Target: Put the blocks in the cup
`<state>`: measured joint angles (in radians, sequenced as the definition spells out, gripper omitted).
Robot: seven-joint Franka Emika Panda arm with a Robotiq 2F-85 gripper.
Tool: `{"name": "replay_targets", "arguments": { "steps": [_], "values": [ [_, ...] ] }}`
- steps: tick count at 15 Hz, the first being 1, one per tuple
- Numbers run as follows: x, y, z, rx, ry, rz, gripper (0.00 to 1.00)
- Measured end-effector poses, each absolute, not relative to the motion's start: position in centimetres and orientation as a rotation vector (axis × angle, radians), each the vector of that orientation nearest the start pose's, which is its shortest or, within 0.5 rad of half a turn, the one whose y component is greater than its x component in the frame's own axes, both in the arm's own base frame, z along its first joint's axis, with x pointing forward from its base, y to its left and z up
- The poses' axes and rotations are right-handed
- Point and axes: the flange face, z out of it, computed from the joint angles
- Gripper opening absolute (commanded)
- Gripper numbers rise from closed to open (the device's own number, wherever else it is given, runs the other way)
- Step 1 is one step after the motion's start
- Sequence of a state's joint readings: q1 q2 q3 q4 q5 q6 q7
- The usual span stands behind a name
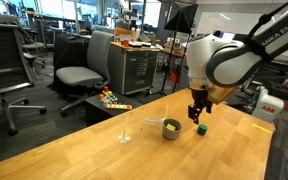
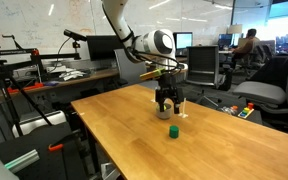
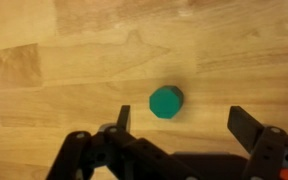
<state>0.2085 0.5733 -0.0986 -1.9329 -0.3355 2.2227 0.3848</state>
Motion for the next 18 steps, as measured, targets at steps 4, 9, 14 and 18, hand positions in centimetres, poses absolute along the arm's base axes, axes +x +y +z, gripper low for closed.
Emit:
{"name": "replay_targets", "arguments": {
  "steps": [4, 9, 14, 18],
  "values": [
    [56.8, 3.2, 15.3, -3.426, -0.254, 0.510, 1.00],
    [56.3, 3.1, 14.8, -3.297, -0.664, 0.596, 1.00],
    [56.9, 4.6, 15.8, -3.220, -1.032, 0.699, 1.00],
    [57.4, 4.8, 16.3, -3.227, -1.066, 0.710, 1.00]
  ]
}}
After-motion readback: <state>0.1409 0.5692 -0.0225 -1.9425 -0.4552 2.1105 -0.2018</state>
